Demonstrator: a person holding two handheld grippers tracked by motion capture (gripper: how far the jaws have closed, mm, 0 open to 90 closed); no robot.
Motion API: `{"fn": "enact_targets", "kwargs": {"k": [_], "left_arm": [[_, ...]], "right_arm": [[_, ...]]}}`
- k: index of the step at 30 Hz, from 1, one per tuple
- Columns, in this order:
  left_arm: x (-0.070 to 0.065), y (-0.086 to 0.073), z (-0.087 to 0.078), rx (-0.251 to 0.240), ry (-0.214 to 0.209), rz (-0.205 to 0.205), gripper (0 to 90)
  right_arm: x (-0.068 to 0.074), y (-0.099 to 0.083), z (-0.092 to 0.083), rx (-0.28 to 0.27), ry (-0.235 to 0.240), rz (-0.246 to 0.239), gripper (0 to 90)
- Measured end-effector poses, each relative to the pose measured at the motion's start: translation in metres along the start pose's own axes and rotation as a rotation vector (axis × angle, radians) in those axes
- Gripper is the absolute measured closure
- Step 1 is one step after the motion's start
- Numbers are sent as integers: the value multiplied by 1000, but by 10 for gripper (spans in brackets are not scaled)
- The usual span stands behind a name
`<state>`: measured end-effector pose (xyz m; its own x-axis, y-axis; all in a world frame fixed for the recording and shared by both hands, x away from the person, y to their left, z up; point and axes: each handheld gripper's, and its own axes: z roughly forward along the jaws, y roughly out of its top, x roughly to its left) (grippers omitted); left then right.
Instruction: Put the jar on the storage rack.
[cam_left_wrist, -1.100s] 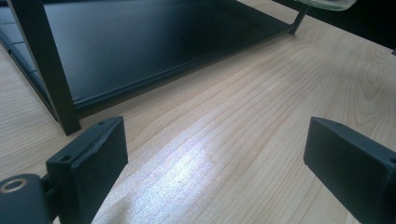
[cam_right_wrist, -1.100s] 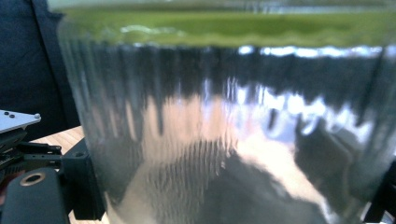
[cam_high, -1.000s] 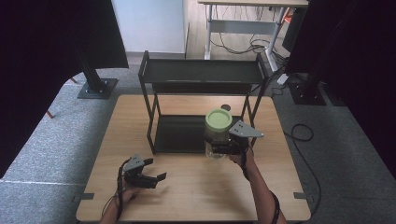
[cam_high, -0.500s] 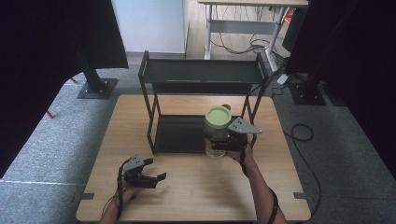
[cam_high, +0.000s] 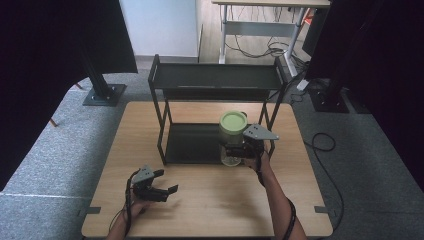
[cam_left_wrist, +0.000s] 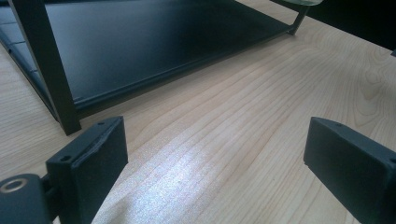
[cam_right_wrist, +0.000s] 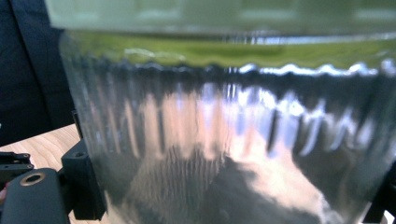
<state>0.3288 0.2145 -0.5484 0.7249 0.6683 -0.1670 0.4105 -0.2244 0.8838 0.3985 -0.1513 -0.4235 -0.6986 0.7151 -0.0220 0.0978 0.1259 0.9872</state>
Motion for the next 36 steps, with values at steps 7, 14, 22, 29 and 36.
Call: {"fn": "enact_targets", "kwargs": {"k": [7, 14, 22, 29, 36], "left_arm": [[0, 0, 0, -2, -2, -5, 60], [1, 0, 0, -2, -6, -7, 60], [1, 0, 0, -3, -7, -9, 60], [1, 0, 0, -5, -8, -12, 60], [1, 0, 0, -4, -8, -11, 60]], "right_arm": [[0, -3, 8, 7, -4, -2, 109], [-1, -3, 18, 13, -10, -7, 110], [-3, -2, 27, 21, -19, -7, 109], [-4, -4, 34, 18, -19, 1, 109], [-5, -8, 43, 34, -24, -1, 109]]}}
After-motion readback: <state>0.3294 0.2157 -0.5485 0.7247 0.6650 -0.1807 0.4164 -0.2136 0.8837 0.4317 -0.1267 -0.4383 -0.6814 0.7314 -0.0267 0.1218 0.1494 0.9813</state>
